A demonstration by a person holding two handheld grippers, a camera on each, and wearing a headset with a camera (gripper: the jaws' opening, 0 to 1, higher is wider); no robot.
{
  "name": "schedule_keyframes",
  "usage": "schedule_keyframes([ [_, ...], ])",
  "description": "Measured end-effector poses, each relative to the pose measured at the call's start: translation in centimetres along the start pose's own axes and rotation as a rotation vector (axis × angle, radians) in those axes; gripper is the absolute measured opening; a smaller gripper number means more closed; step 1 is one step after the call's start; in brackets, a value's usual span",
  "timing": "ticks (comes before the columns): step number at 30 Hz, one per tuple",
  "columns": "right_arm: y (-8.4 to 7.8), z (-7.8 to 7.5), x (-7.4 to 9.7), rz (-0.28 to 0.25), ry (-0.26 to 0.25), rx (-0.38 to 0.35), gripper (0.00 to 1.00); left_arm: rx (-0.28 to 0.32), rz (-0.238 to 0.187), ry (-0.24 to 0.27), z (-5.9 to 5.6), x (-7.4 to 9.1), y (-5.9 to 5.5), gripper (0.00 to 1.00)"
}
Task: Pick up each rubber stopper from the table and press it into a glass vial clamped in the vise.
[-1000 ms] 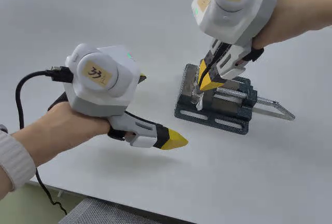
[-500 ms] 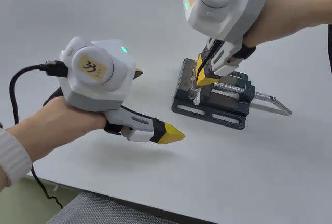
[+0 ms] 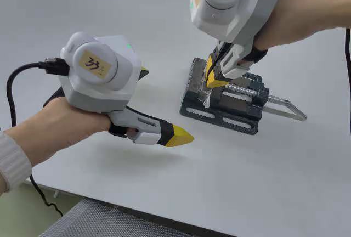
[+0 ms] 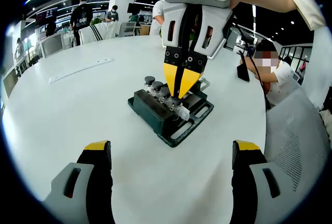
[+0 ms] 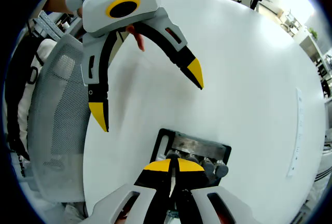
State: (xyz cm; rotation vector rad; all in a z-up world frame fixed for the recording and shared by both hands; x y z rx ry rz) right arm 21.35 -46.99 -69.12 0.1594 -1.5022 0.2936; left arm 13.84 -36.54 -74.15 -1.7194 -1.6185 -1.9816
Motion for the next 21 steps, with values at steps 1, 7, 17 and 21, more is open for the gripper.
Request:
schedule_keyframes([
  [1, -0.04, 0.04, 0.03, 0.001, 0.002, -0.005, 0.0, 0.001, 0.0, -0.001, -0.03, -0.01, 0.0, 0.96],
  [7, -0.18, -0.28, -0.14, 0.004, 0.006, -0.019, 0.0, 0.007, -0.008, 0.003, -0.07, 0.07, 0.09, 0.96],
  [17, 0.16, -0.04, -0.16, 0.041, -0.014, -0.01, 0.0, 0.011, -0.016, 0.009, 0.09, 0.18, 0.17, 0.96],
  [21, 0.3, 0.18, -0.13, 0.067, -0.024, -0.008, 0.0, 0.011, -0.015, 0.011, 0.02, 0.2, 0.15, 0.96],
])
Point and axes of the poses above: the centre of the closed fingertips' face, and the gripper's own axes: x roughly backward along the fingers, z roughly to its left, y roughly out of its top, the point moved 8 cm from there along x, roughly backward along the fingers, and after that the axes turned 15 degrees about z, right-handed, at the moved point
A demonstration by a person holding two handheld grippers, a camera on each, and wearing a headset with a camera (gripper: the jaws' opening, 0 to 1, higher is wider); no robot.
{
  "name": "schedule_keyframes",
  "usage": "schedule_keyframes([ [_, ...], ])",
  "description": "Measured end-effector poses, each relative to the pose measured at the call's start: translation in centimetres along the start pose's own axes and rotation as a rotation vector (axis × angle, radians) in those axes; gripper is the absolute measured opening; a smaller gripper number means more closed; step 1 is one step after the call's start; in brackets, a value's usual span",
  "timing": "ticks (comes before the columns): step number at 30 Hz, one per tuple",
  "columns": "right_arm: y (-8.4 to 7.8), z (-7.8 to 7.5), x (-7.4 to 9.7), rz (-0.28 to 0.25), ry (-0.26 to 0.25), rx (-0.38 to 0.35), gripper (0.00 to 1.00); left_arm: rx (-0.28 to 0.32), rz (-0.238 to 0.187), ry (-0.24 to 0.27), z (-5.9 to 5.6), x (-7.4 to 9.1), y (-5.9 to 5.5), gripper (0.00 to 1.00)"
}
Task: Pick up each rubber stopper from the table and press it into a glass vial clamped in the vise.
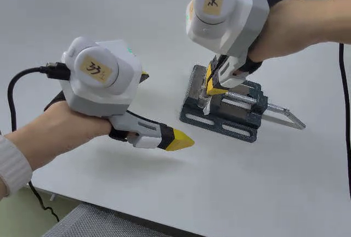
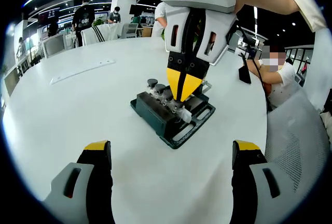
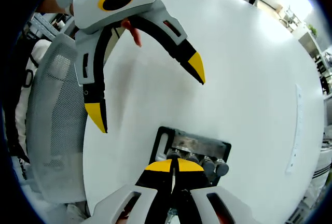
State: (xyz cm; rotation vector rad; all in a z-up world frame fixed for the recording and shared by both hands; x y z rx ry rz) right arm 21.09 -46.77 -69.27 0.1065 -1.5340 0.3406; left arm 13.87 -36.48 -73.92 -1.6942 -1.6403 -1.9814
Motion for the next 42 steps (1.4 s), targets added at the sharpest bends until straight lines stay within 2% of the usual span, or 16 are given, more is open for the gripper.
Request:
schedule_keyframes([
  [6, 0.5, 0.4, 0.0, 0.058, -0.037, -0.016, 0.0, -0.001, -0.009, 0.007, -0.1, 0.2, 0.1, 0.97],
  [17, 0.6, 0.2, -0.2, 0.067, -0.037, -0.069, 0.0, -0.002, -0.019, 0.011, -0.3, 0.4, 0.2, 0.97],
  [27, 0.8, 0.6, -0.2, 0.09, -0.07, -0.052, 0.0, -0.006, -0.016, 0.012, -0.4, 0.3, 0.5, 0.97],
  [35, 0.3, 0.3, 0.0, 0.05, -0.047, -0.063, 0.0, -0.029, -0.015, 0.019, -0.5, 0.9, 1.1, 0.97],
  [38, 0.2, 0.3, -0.1, 0.047, -0.049, -0.04, 0.0, -0.039, -0.016, 0.025, -0.3, 1.2, 1.4, 0.97],
  [42, -0.1, 0.0, -0.1, 0.014, -0.037, -0.021, 0.0, -0.042, -0.025, 0.034, -0.1, 1.5, 1.7, 0.97],
])
Point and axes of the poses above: the centre of the closed fingertips' face, and the gripper's own axes: x roughly backward along the fingers, z roughly to its left, y roughly out of its top, the point moved 8 cm from there along x, roughly backward along the fingers, and after that the axes turned 15 degrees about z, right-handed, at the moved point
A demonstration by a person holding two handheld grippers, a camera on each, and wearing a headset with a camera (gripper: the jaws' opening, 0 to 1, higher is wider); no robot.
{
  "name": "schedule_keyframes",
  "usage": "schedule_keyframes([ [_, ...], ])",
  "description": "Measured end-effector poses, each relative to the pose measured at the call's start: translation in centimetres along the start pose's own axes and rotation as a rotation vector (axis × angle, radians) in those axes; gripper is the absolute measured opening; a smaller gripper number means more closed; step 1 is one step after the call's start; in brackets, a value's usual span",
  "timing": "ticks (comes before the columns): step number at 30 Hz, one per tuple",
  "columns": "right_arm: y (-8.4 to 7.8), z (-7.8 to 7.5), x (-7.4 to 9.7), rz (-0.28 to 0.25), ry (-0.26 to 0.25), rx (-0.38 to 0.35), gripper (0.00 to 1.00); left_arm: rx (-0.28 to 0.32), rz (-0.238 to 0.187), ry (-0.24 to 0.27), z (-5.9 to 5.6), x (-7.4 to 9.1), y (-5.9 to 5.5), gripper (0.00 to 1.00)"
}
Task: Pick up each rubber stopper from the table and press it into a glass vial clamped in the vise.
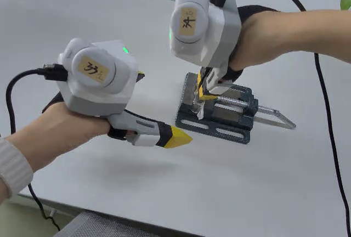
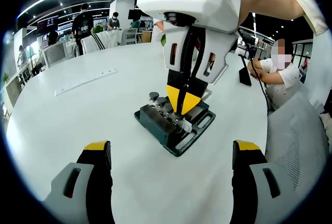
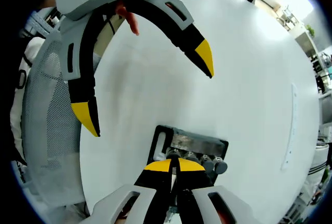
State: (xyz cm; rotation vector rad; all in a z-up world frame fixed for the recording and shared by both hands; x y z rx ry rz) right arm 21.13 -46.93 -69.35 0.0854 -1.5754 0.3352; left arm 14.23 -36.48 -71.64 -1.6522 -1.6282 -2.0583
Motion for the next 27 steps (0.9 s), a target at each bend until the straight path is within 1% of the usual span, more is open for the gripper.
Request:
schedule_keyframes([
  [2, -0.1, 0.2, 0.1, -0.022, 0.007, -0.013, 0.0, -0.007, 0.003, 0.002, -0.1, 0.2, 0.0, 0.97],
  [4, -0.2, 0.1, 0.0, -0.038, 0.003, -0.004, 0.0, -0.006, 0.003, 0.004, -0.1, 0.3, 0.0, 0.97],
  [9, -0.3, 0.1, 0.1, -0.061, 0.006, -0.004, 0.0, -0.008, 0.005, 0.007, -0.1, 0.5, -0.2, 0.97],
  [11, -0.4, 0.1, 0.1, -0.067, -0.007, 0.008, 0.0, -0.008, 0.005, 0.006, -0.1, 0.5, -0.1, 0.97],
  [13, -0.5, -0.2, 0.1, -0.087, -0.032, -0.004, 0.03, -0.01, 0.004, 0.006, -0.2, 0.6, -0.1, 0.97],
  [14, -0.8, -0.1, 0.1, -0.093, -0.023, -0.009, 0.04, -0.012, 0.004, 0.004, -0.3, 0.6, 0.0, 0.97],
  [16, -1.3, 0.1, 0.1, -0.112, -0.036, -0.02, 0.07, -0.014, 0.003, 0.004, -0.3, 0.6, 0.0, 0.97],
  [17, -1.7, 0.2, 0.1, -0.127, -0.038, -0.039, 0.11, -0.015, 0.004, 0.002, -0.3, 0.6, 0.0, 0.97],
  [19, -2.0, 0.4, 0.0, -0.178, -0.035, -0.079, 0.17, -0.014, 0.0, 0.0, -0.3, 0.7, 0.0, 0.98],
  [21, -2.8, 0.9, 0.1, -0.242, -0.021, -0.119, 0.2, -0.018, -0.002, 0.0, -0.3, 0.7, 0.0, 0.98],
  [22, -3.2, 1.2, 0.1, -0.284, -0.018, -0.154, 0.23, -0.018, -0.005, -0.001, -0.2, 0.7, 0.0, 0.99],
  [23, -3.6, 1.5, 0.2, -0.306, -0.018, -0.171, 0.27, -0.017, -0.007, -0.003, -0.2, 0.7, 0.0, 0.99],
  [24, -4.1, 1.8, 0.2, -0.337, -0.021, -0.203, 0.3, -0.018, -0.011, -0.005, -0.2, 0.7, 0.0, 0.99],
  [25, -4.3, 1.8, 0.1, -0.35, -0.025, -0.216, 0.34, -0.019, -0.012, -0.005, -0.2, 0.8, 0.0, 0.99],
  [27, -5.4, 2.2, -0.2, -0.408, -0.035, -0.268, 0.44, -0.022, -0.015, -0.007, -0.2, 0.9, 0.0, 0.99],
])
Point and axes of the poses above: the centre of the closed fingertips' face, and the gripper's own axes: x roughly backward along the fingers, z roughly to its left, y roughly out of its top, the point moved 8 cm from there along x, roughly backward along the fingers, and after that the axes turned 15 degrees about z, right-handed, at the moved point
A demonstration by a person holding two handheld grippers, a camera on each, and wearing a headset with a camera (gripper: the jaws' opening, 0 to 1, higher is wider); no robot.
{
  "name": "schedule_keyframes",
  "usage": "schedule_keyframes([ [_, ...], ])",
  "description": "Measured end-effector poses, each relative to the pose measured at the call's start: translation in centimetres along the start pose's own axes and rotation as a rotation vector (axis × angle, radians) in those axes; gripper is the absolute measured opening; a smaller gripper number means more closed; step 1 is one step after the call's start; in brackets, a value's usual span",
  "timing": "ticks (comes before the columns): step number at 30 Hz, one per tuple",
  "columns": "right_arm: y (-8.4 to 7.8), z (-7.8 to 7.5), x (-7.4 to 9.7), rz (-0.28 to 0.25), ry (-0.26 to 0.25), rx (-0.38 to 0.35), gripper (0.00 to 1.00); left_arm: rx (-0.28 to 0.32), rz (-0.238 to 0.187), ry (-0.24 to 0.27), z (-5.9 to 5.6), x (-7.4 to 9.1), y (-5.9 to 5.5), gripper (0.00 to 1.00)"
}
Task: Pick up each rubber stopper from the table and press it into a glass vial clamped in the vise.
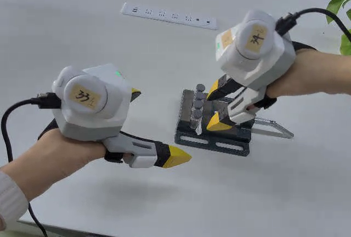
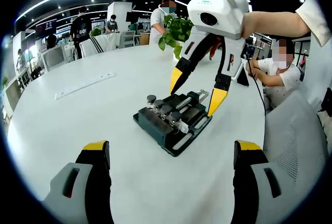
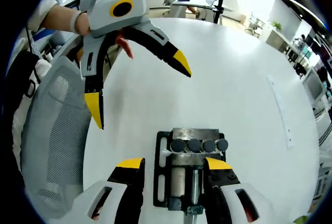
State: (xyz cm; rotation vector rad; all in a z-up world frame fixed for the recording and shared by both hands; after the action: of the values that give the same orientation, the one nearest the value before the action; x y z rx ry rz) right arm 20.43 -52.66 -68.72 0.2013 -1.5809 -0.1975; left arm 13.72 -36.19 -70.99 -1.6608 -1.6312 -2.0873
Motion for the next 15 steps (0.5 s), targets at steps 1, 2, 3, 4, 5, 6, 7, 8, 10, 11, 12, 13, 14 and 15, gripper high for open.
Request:
schedule_keyframes([
  [1, -0.4, 0.1, 0.0, -0.009, 0.006, -0.01, 0.49, -0.001, -0.002, -0.002, 0.0, 0.0, 0.0, 0.99],
  [2, -0.8, 0.3, 0.1, -0.026, 0.002, -0.035, 0.52, -0.002, -0.005, -0.002, 0.0, 0.1, 0.0, 0.99],
  [3, -1.3, 0.6, 0.1, -0.056, -0.002, -0.074, 0.55, -0.004, -0.007, -0.001, -0.1, 0.2, 0.0, 0.99],
  [4, -1.6, 0.6, 0.2, -0.081, -0.002, -0.078, 0.59, -0.006, -0.01, -0.002, -0.1, 0.2, -0.1, 0.99],
  [5, -2.1, 0.8, 0.3, -0.107, -0.004, -0.118, 0.63, -0.009, -0.018, -0.001, -0.1, 0.4, -0.1, 0.99],
  [6, -2.4, 0.9, 0.3, -0.126, -0.004, -0.136, 0.66, -0.01, -0.022, -0.001, -0.1, 0.5, -0.1, 0.99],
  [7, -2.7, 1.0, 0.4, -0.147, -0.012, -0.139, 0.69, -0.012, -0.025, -0.003, -0.1, 0.5, -0.1, 0.99],
  [8, -3.3, 1.2, 0.4, -0.159, -0.03, -0.162, 0.73, -0.014, -0.027, -0.003, -0.1, 0.6, -0.2, 0.99],
  [10, -4.1, 1.9, 0.4, -0.181, -0.031, -0.206, 0.77, -0.02, -0.03, -0.004, -0.2, 0.6, -0.3, 0.99],
  [11, -4.4, 2.0, 0.3, -0.2, -0.042, -0.226, 0.81, -0.019, -0.03, -0.005, -0.2, 0.6, -0.3, 0.99],
  [12, -4.9, 2.5, 0.3, -0.215, -0.046, -0.242, 0.84, -0.021, -0.03, -0.006, -0.2, 0.7, -0.4, 0.99],
  [13, -5.3, 2.8, 0.3, -0.225, -0.047, -0.265, 0.88, -0.024, -0.031, -0.005, -0.3, 0.7, -0.4, 0.99],
  [14, -5.6, 3.1, 0.3, -0.235, -0.056, -0.284, 0.9, -0.024, -0.029, -0.005, -0.3, 0.7, -0.4, 0.99],
  [15, -6.1, 3.5, 0.3, -0.243, -0.062, -0.296, 0.93, -0.023, -0.031, -0.005, -0.3, 0.7, -0.4, 0.99],
])
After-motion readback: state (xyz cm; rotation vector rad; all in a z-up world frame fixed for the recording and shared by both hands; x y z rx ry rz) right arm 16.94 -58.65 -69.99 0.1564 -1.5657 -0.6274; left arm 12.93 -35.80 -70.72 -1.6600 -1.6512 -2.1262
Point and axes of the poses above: the centre of the closed fingertips' face, and the gripper's own axes: x roughly backward along the fingers, z roughly to its left, y roughly out of its top, the point moved 8 cm from there along x, roughly backward along the fingers, and after that the axes turned 15 degrees about z, right-handed, at the moved point
